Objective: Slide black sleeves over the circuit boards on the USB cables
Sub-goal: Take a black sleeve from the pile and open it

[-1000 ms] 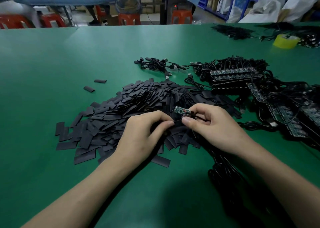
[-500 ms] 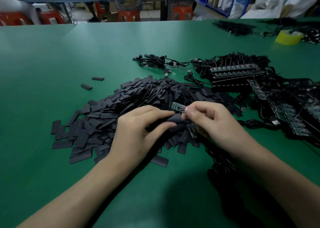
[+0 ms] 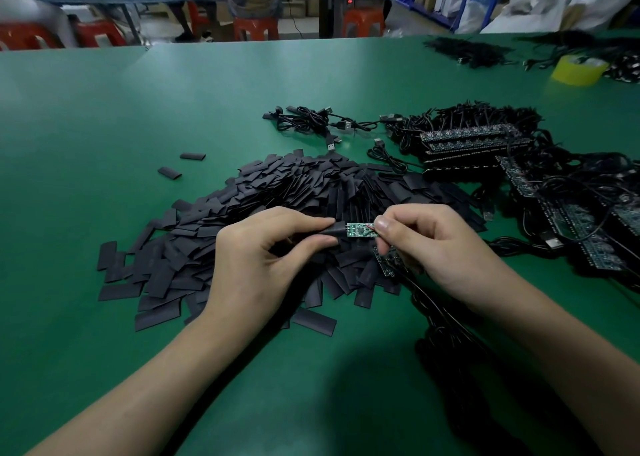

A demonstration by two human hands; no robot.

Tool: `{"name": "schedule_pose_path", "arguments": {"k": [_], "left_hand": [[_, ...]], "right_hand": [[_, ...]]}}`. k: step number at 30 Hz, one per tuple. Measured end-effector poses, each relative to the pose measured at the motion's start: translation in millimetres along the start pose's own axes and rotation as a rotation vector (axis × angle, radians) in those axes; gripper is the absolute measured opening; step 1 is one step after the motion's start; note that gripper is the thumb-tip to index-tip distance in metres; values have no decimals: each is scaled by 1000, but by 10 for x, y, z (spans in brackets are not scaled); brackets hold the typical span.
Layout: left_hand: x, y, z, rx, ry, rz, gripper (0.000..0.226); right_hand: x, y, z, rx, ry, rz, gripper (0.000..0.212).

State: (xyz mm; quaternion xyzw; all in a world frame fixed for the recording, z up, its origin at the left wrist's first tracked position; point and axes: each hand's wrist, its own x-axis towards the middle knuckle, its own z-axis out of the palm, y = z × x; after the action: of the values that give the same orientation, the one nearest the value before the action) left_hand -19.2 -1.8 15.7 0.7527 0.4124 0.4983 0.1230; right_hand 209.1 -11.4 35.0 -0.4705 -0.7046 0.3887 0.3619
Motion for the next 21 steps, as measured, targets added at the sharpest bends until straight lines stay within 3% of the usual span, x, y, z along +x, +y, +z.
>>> {"name": "schedule_pose_path", "arguments": {"k": [9, 16, 21], "left_hand": [[-30, -76, -9, 141, -69, 178, 27], [-28, -69, 6, 92, -87, 69, 25], [-23, -74, -7, 79, -150, 105, 25]], "right_hand": [[10, 10, 15, 101, 30, 86, 39], [-4, 11, 54, -160, 49, 38, 36], [-11, 23, 18, -126, 11, 42, 35]]}}
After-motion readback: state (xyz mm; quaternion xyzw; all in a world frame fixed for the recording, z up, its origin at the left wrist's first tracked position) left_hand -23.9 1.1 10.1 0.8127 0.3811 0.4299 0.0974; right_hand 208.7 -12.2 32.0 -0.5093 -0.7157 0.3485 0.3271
